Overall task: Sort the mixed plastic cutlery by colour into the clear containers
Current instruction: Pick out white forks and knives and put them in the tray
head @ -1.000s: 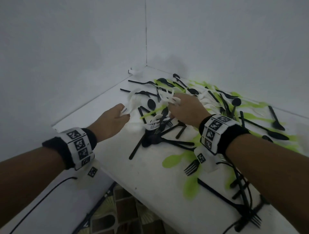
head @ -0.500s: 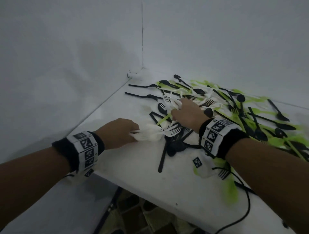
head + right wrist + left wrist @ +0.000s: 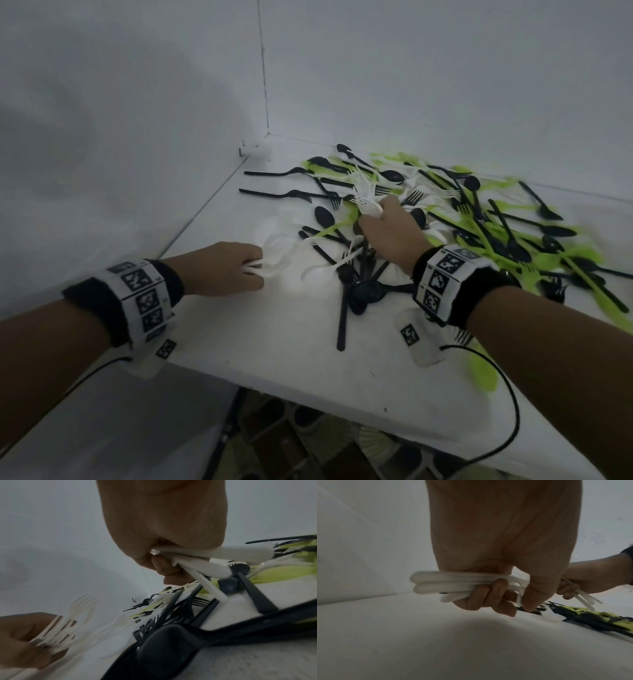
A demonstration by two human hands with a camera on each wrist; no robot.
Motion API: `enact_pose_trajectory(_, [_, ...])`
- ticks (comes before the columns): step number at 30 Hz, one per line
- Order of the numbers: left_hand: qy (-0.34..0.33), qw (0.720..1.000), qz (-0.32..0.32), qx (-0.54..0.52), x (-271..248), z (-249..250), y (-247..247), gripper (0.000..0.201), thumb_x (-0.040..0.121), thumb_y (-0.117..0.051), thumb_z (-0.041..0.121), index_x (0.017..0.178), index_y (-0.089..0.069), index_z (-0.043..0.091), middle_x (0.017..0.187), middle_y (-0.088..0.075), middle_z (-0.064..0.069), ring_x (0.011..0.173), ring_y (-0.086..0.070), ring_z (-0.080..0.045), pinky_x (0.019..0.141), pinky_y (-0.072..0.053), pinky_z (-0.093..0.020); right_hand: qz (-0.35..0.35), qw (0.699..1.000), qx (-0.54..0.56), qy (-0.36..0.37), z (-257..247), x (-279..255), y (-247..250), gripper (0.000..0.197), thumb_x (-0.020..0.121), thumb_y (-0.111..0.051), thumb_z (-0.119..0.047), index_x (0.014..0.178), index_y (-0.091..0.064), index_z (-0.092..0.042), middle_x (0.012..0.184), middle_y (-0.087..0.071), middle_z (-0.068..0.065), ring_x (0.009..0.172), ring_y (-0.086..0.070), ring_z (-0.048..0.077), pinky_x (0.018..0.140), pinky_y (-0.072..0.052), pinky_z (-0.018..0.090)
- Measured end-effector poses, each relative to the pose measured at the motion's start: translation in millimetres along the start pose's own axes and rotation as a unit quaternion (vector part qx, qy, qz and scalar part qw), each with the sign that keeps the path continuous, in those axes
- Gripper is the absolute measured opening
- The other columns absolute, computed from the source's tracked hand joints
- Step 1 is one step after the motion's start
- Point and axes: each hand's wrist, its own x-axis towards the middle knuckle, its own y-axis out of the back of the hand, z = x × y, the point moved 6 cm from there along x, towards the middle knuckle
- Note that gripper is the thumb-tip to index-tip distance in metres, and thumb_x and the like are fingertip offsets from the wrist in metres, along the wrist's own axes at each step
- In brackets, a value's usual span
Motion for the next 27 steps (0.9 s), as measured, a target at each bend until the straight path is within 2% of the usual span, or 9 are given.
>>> enact_pose_trajectory(3, [-0.001, 0.999, 0.013, 0.036, 4, 6, -4, 0.052, 0.090, -0.067, 0.055, 0.074, -0.036, 0.017, 0.073, -0.044, 0.004, 0.067, -0.042, -0.014, 0.064, -0.033, -0.031, -0.046, 0.996, -0.056, 0.060, -9, -4, -9, 0.020, 0.094, -0.058, -0.032, 0.098, -0.058, -0.012, 0.086, -0.066, 0.004, 0.076, -0.065, 0.023, 0.077, -0.058, 0.048])
enact_pose_trajectory(6, [0.000, 0.999, 0.043, 0.015, 9, 13, -5, 0.050, 0.088, -0.068, 0.061, 0.077, -0.043, 0.019, 0.081, -0.054, 0.002, 0.075, -0.053, -0.015, 0.069, -0.039, -0.030, -0.125, 0.965, -0.171, 0.155, -20, -13, -26, 0.023, 0.095, -0.061, -0.026, 0.078, -0.060, -0.011, 0.072, -0.063, 0.003, 0.062, -0.055, 0.018, 0.062, -0.045, 0.036])
enact_pose_trajectory(11, [0.021, 0.997, 0.075, 0.006, 15, 14, 4, 0.040, 0.084, -0.076, 0.053, 0.089, -0.048, 0.026, 0.089, -0.058, 0.007, 0.080, -0.055, -0.013, 0.063, -0.037, -0.027, -0.175, 0.927, -0.272, 0.189, -13, -16, -39, 0.016, 0.088, -0.070, -0.029, 0.095, -0.071, -0.014, 0.092, -0.071, 0.001, 0.086, -0.064, 0.020, 0.073, -0.049, 0.033])
enact_pose_trajectory(16, [0.043, 0.998, 0.052, -0.008, 18, 7, 5, 0.034, 0.082, -0.076, 0.054, 0.086, -0.052, 0.030, 0.092, -0.060, 0.008, 0.082, -0.056, -0.010, 0.065, -0.037, -0.028, -0.169, 0.910, -0.313, 0.212, -11, -17, -45, 0.011, 0.091, -0.067, -0.032, 0.084, -0.062, -0.025, 0.087, -0.064, -0.003, 0.084, -0.061, 0.022, 0.069, -0.040, 0.031])
enact_pose_trajectory(19, [0.037, 0.998, 0.057, -0.013, 20, 13, 4, 0.044, 0.083, -0.076, 0.056, 0.080, -0.050, 0.021, 0.083, -0.058, 0.004, 0.075, -0.054, -0.015, 0.063, -0.036, -0.028, -0.151, 0.924, -0.273, 0.220, -20, -17, -36, 0.021, 0.097, -0.063, -0.030, 0.079, -0.058, -0.021, 0.080, -0.060, -0.005, 0.078, -0.058, 0.018, 0.064, -0.037, 0.026])
enact_pose_trajectory(21, [0.028, 0.997, 0.060, -0.027, 21, 19, 3, 0.051, 0.081, -0.078, 0.057, 0.076, -0.047, 0.016, 0.077, -0.054, 0.001, 0.070, -0.051, -0.016, 0.062, -0.036, -0.029, -0.095, 0.957, -0.192, 0.196, -26, -13, -22, 0.032, 0.099, -0.062, -0.033, 0.071, -0.052, -0.019, 0.070, -0.056, -0.006, 0.065, -0.052, 0.013, 0.058, -0.035, 0.022])
enact_pose_trajectory(23, [0.021, 0.997, 0.062, -0.036, 23, 25, 1, 0.048, 0.082, -0.079, 0.052, 0.076, -0.047, 0.016, 0.077, -0.054, 0.001, 0.068, -0.050, -0.015, 0.062, -0.035, -0.029, -0.027, 0.986, -0.055, 0.156, -27, -6, -9, 0.036, 0.097, -0.064, -0.039, 0.073, -0.054, -0.014, 0.068, -0.056, -0.003, 0.061, -0.051, 0.015, 0.061, -0.041, 0.031])
enact_pose_trajectory(25, [0.018, 0.998, 0.059, -0.033, 26, 29, -1, 0.040, 0.086, -0.077, 0.042, 0.078, -0.049, 0.015, 0.080, -0.056, 0.001, 0.070, -0.051, -0.014, 0.061, -0.035, -0.029, 0.037, 0.989, 0.060, 0.127, -30, -1, 5, 0.038, 0.095, -0.066, -0.042, 0.077, -0.058, -0.009, 0.066, -0.057, -0.001, 0.061, -0.052, 0.018, 0.064, -0.048, 0.041])
enact_pose_trajectory(27, [0.023, 0.998, 0.056, -0.027, 28, 30, -3, 0.031, 0.088, -0.072, 0.033, 0.078, -0.050, 0.014, 0.080, -0.056, 0.000, 0.070, -0.052, -0.014, 0.061, -0.035, -0.029, 0.089, 0.983, 0.117, 0.109, -33, 0, 17, 0.039, 0.094, -0.067, -0.042, 0.082, -0.062, -0.006, 0.064, -0.060, 0.001, 0.058, -0.053, 0.023, 0.063, -0.050, 0.042])
